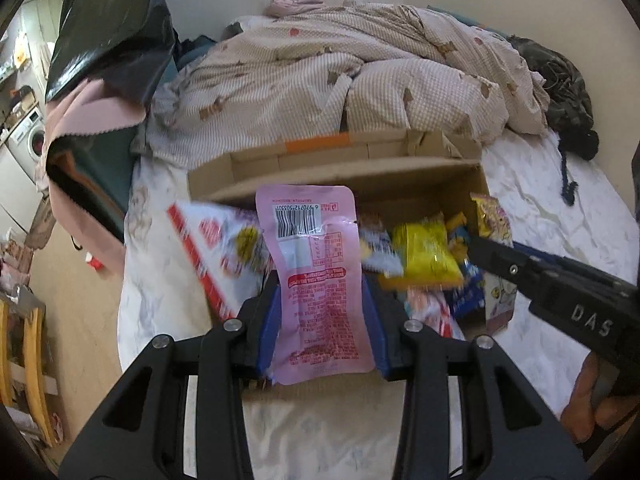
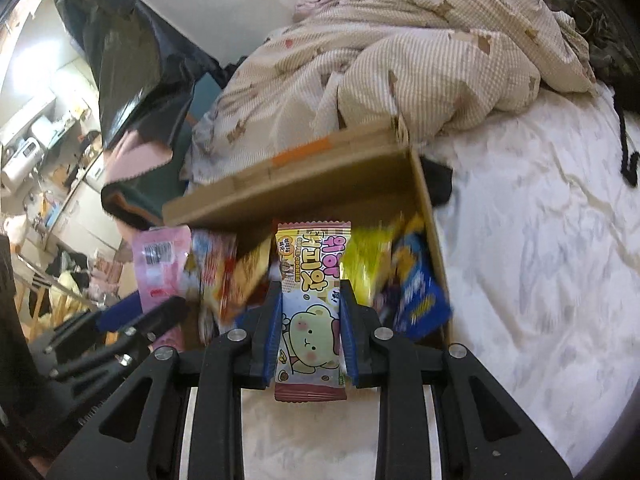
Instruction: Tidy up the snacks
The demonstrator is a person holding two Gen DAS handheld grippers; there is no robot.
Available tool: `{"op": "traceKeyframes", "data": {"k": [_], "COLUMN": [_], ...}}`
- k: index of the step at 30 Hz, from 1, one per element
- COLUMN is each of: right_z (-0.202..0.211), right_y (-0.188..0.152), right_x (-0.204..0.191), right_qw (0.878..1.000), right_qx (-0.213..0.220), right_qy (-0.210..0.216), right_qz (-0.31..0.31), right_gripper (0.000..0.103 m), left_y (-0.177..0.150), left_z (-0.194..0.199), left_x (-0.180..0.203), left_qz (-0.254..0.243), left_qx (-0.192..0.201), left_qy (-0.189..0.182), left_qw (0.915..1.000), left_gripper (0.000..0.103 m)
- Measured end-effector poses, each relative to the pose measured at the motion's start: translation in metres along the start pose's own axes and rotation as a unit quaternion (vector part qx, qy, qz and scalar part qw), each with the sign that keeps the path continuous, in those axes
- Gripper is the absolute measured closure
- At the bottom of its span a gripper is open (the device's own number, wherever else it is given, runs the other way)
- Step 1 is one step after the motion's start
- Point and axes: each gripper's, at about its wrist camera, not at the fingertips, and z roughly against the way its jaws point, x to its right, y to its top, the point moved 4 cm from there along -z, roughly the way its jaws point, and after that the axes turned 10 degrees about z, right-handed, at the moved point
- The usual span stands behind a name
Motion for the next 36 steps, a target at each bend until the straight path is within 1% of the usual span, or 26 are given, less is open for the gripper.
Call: {"op": "traceKeyframes", "data": {"k": [4,7,9,11,14,17,20,23,25,26,27,28,29,30,31,33,34,35,36], "right_z": [-0.012,-0.026,-0.035,-0.039,-0.041,-0.042,-0.044,-0.045,-0.045,-0.045,-0.044,-0.043,-0.043,-0.042,-0.041,-0.041,-0.041,-0.039,-0.037], "right_y": [0.016,0.020,0.021,0.020,0.021,0.024,0.024,0.024,0.024,0.024,0.024,0.024,0.025,0.025,0.025,0.026,0.026,0.026,0.027], "right_x": [0.007,0.013,0.017,0.020,0.022,0.021,0.021,0.023,0.024,0.023,0.023,0.023,0.023,0.023,0.023,0.024,0.024,0.024,0.024], "right_qw": [1.000,1.000,1.000,1.000,1.000,1.000,0.999,0.999,0.998,0.998,0.998,0.998,0.998,0.998,0.998,0.997,0.997,0.997,0.997], "right_qx": [0.003,-0.008,-0.017,-0.021,-0.024,-0.024,-0.025,-0.025,-0.025,-0.025,-0.024,-0.021,-0.020,-0.019,-0.016,-0.017,-0.016,-0.011,-0.005], "right_qy": [-0.003,-0.009,-0.010,-0.008,-0.001,0.003,0.009,0.017,0.024,0.028,0.031,0.032,0.032,0.033,0.038,0.042,0.042,0.042,0.041], "right_qz": [0.002,0.003,-0.002,-0.010,-0.019,-0.020,-0.027,-0.037,-0.043,-0.044,-0.045,-0.045,-0.046,-0.047,-0.051,-0.055,-0.056,-0.059,-0.061], "right_gripper": [0.076,0.075,0.076,0.076,0.075,0.075,0.075,0.075,0.075,0.075,0.075,0.075,0.072,0.072,0.072,0.068,0.055,0.040,0.035], "left_y": [0.012,0.013,0.010,0.009,0.011,0.013,0.012,0.012,0.011,0.011,0.011,0.011,0.011,0.011,0.012,0.013,0.013,0.013,0.013], "left_z": [-0.016,-0.027,-0.033,-0.039,-0.046,-0.049,-0.054,-0.054,-0.053,-0.053,-0.052,-0.050,-0.048,-0.045,-0.042,-0.037,-0.034,-0.031,-0.029], "left_x": [0.007,0.011,0.015,0.018,0.016,0.012,0.010,0.007,0.004,0.003,0.002,0.001,0.001,-0.001,-0.002,-0.003,-0.004,-0.005,-0.006], "left_qz": [-0.008,-0.009,-0.019,-0.020,-0.009,0.002,0.000,0.002,0.010,0.013,0.016,0.020,0.024,0.028,0.033,0.038,0.039,0.041,0.043], "left_qx": [0.011,0.011,0.014,0.008,0.005,0.004,-0.010,-0.007,-0.010,-0.012,-0.013,-0.014,-0.013,-0.010,-0.006,-0.002,-0.002,-0.001,0.001], "left_qy": [0.015,0.026,0.034,0.035,0.039,0.043,0.045,0.058,0.060,0.059,0.059,0.058,0.056,0.053,0.052,0.045,0.044,0.042,0.040], "left_qw": [0.9998,0.9996,0.9991,0.9991,0.9992,0.9991,0.9989,0.9983,0.9981,0.9981,0.9981,0.9980,0.9981,0.9981,0.9981,0.9983,0.9983,0.9983,0.9983], "left_gripper": [0.068,0.068,0.065,0.065,0.065,0.062,0.060,0.052,0.049,0.046,0.038,0.033,0.021,0.013,0.012,0.011,0.011,0.011,0.011]}}
